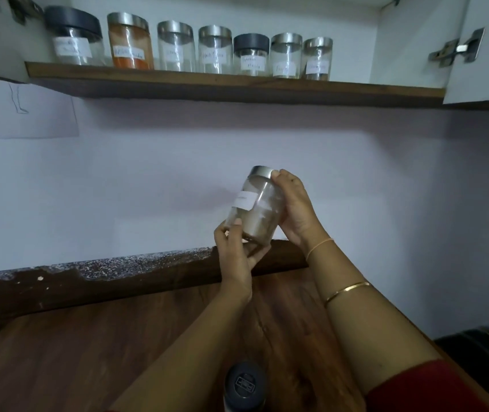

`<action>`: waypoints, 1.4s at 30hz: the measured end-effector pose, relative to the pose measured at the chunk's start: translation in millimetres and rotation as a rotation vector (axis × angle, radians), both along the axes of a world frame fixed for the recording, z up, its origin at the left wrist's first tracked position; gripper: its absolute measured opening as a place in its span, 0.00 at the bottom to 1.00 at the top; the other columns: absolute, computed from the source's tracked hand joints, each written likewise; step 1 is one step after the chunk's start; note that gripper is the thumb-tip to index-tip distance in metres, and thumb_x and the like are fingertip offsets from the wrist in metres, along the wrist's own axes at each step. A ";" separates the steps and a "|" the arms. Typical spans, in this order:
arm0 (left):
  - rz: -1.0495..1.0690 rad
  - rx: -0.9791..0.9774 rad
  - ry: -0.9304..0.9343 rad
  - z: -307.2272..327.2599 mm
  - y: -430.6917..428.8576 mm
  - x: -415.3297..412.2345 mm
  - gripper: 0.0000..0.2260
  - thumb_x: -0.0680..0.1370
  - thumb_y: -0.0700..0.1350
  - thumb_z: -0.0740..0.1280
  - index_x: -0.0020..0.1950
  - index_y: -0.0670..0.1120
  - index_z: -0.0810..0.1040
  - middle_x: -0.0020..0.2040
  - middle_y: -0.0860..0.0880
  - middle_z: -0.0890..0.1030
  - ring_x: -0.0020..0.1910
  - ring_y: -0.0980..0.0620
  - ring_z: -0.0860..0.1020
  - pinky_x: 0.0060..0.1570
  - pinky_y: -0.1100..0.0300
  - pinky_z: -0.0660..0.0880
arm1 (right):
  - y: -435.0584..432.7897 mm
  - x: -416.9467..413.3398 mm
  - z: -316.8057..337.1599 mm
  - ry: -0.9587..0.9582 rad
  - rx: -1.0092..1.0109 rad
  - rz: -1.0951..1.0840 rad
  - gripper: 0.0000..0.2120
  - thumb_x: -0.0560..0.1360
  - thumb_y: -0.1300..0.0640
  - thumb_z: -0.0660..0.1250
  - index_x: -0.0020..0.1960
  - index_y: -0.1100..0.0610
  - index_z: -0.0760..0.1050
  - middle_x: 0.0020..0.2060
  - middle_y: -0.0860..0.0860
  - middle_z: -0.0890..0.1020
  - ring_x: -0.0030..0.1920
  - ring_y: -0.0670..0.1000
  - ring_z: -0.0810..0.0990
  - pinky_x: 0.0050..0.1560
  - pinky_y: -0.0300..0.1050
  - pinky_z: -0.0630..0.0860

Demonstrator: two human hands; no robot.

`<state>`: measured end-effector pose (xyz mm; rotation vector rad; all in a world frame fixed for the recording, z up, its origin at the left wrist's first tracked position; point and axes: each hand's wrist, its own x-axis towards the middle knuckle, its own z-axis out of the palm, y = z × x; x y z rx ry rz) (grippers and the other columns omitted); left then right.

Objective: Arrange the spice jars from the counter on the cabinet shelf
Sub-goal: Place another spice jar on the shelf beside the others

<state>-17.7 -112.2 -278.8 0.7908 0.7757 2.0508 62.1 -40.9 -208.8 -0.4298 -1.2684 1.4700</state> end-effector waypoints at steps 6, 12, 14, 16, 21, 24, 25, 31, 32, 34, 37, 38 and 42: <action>0.195 0.127 0.311 14.6 -16.2 17.7 0.21 0.74 0.44 0.67 0.64 0.49 0.63 0.58 0.52 0.72 0.52 0.59 0.78 0.50 0.56 0.79 | -11.0 4.5 18.5 0.031 -0.005 0.041 0.32 0.74 0.47 0.67 0.71 0.61 0.62 0.66 0.64 0.72 0.62 0.63 0.75 0.65 0.64 0.69; 0.284 0.274 0.491 22.2 -28.3 34.5 0.31 0.68 0.50 0.70 0.66 0.54 0.58 0.64 0.48 0.68 0.60 0.55 0.74 0.53 0.61 0.78 | -23.9 18.2 36.8 0.023 -0.040 0.345 0.44 0.55 0.37 0.78 0.64 0.59 0.73 0.50 0.57 0.81 0.49 0.56 0.80 0.55 0.56 0.76; 0.320 0.294 0.527 23.9 -30.4 39.9 0.32 0.67 0.51 0.70 0.67 0.56 0.57 0.65 0.51 0.67 0.62 0.57 0.73 0.55 0.59 0.78 | -24.8 21.3 41.2 0.059 -0.026 0.418 0.39 0.51 0.38 0.80 0.58 0.54 0.77 0.49 0.56 0.81 0.48 0.55 0.81 0.53 0.54 0.76; 0.345 0.307 0.552 25.3 -30.7 44.9 0.33 0.68 0.50 0.70 0.68 0.55 0.56 0.66 0.54 0.65 0.64 0.59 0.71 0.56 0.58 0.77 | -25.8 23.9 45.3 0.106 -0.001 0.469 0.37 0.52 0.39 0.80 0.58 0.53 0.77 0.53 0.56 0.80 0.50 0.56 0.79 0.54 0.53 0.75; 0.378 0.365 0.579 26.7 -32.1 54.7 0.34 0.68 0.48 0.71 0.68 0.55 0.55 0.67 0.50 0.64 0.65 0.55 0.70 0.54 0.62 0.77 | -25.7 30.9 49.8 0.142 0.053 0.554 0.41 0.54 0.39 0.79 0.62 0.54 0.73 0.57 0.57 0.76 0.54 0.56 0.75 0.57 0.53 0.70; 0.389 0.379 0.603 27.5 -33.7 59.7 0.35 0.68 0.49 0.71 0.68 0.56 0.54 0.68 0.48 0.64 0.67 0.52 0.68 0.54 0.62 0.77 | -24.8 35.2 50.2 0.149 0.092 0.574 0.41 0.55 0.38 0.78 0.62 0.55 0.72 0.59 0.57 0.75 0.54 0.57 0.75 0.59 0.53 0.67; 0.392 0.384 0.608 27.7 -33.3 60.9 0.35 0.68 0.48 0.71 0.68 0.55 0.54 0.68 0.48 0.64 0.67 0.52 0.68 0.54 0.62 0.78 | -24.3 36.5 50.1 0.153 0.106 0.582 0.40 0.55 0.38 0.78 0.62 0.55 0.73 0.59 0.57 0.75 0.55 0.57 0.75 0.59 0.54 0.67; 0.364 0.384 0.617 26.6 -27.8 65.6 0.35 0.69 0.47 0.71 0.69 0.53 0.54 0.67 0.50 0.64 0.67 0.55 0.68 0.54 0.61 0.77 | -16.6 44.0 48.8 0.147 0.117 0.567 0.41 0.55 0.37 0.78 0.63 0.54 0.72 0.60 0.58 0.74 0.56 0.57 0.74 0.60 0.54 0.66; 0.350 0.380 0.614 26.4 -26.5 65.3 0.35 0.69 0.47 0.71 0.68 0.54 0.54 0.67 0.51 0.64 0.66 0.57 0.68 0.54 0.61 0.77 | -15.3 45.3 48.7 0.146 0.112 0.551 0.42 0.55 0.38 0.78 0.63 0.54 0.71 0.60 0.58 0.74 0.56 0.57 0.74 0.60 0.54 0.66; 0.327 0.369 0.618 27.1 -22.2 64.0 0.34 0.69 0.47 0.72 0.67 0.56 0.55 0.65 0.58 0.65 0.65 0.61 0.69 0.53 0.64 0.77 | -11.7 48.7 47.9 0.145 0.093 0.514 0.43 0.53 0.38 0.79 0.63 0.54 0.72 0.59 0.57 0.75 0.55 0.57 0.76 0.58 0.53 0.68; 0.258 0.334 0.640 29.2 -13.3 59.2 0.32 0.69 0.43 0.72 0.64 0.59 0.57 0.61 0.64 0.68 0.60 0.65 0.73 0.51 0.66 0.76 | -6.2 55.1 45.4 0.143 0.074 0.454 0.41 0.51 0.39 0.80 0.60 0.52 0.74 0.55 0.56 0.79 0.51 0.55 0.79 0.53 0.52 0.75; 0.223 0.313 0.645 30.2 -10.0 57.8 0.31 0.69 0.43 0.72 0.63 0.60 0.57 0.60 0.65 0.69 0.58 0.66 0.74 0.50 0.67 0.76 | -4.1 57.3 45.0 0.133 0.076 0.421 0.41 0.50 0.39 0.80 0.59 0.52 0.75 0.54 0.56 0.80 0.50 0.55 0.80 0.52 0.51 0.76; 0.133 0.193 0.688 33.4 4.8 53.4 0.31 0.67 0.48 0.72 0.62 0.59 0.57 0.58 0.64 0.70 0.56 0.63 0.76 0.48 0.68 0.76 | 4.4 64.4 45.2 0.038 0.124 0.203 0.43 0.48 0.36 0.79 0.58 0.52 0.75 0.59 0.59 0.76 0.55 0.59 0.76 0.60 0.59 0.71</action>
